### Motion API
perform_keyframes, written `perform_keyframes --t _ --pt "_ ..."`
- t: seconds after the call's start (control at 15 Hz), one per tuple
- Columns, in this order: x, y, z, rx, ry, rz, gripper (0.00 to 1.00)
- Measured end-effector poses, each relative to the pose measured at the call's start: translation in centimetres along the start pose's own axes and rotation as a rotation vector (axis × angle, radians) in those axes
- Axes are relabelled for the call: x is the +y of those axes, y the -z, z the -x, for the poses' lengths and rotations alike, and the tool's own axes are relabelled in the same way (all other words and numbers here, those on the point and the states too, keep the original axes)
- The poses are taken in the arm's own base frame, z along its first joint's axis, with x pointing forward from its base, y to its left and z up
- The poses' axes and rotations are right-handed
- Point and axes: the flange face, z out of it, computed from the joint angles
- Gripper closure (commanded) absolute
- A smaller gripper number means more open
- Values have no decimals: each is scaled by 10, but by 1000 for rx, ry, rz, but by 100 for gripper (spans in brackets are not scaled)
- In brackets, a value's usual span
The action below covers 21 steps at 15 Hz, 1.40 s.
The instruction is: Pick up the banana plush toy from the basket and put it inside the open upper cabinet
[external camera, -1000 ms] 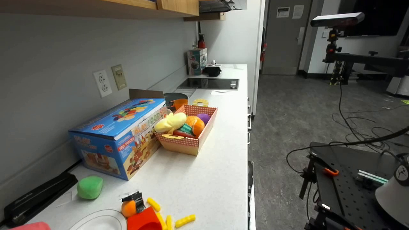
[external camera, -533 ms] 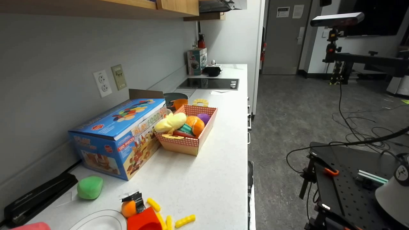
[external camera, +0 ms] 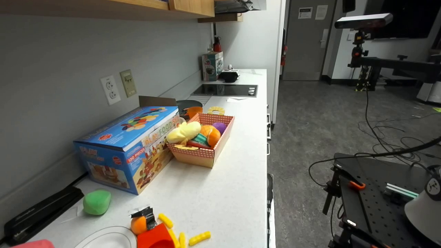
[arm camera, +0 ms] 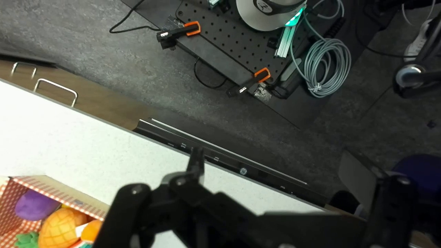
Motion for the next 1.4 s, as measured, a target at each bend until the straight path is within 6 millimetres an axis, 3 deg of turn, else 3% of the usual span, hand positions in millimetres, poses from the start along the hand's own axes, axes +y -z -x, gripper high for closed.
perform_keyframes --t 0.27,0.6,0.93,1.13,1.4 --pt "37 -27 -15 -52 -57 -29 0" --pt "84 -76 -43 -170 -130 -110 0" --pt "118 -123 -65 -291 -190 -176 0" --pt "129 -136 -72 -331 -204 -185 0" --pt "141 -139 -82 -335 -219 -175 0"
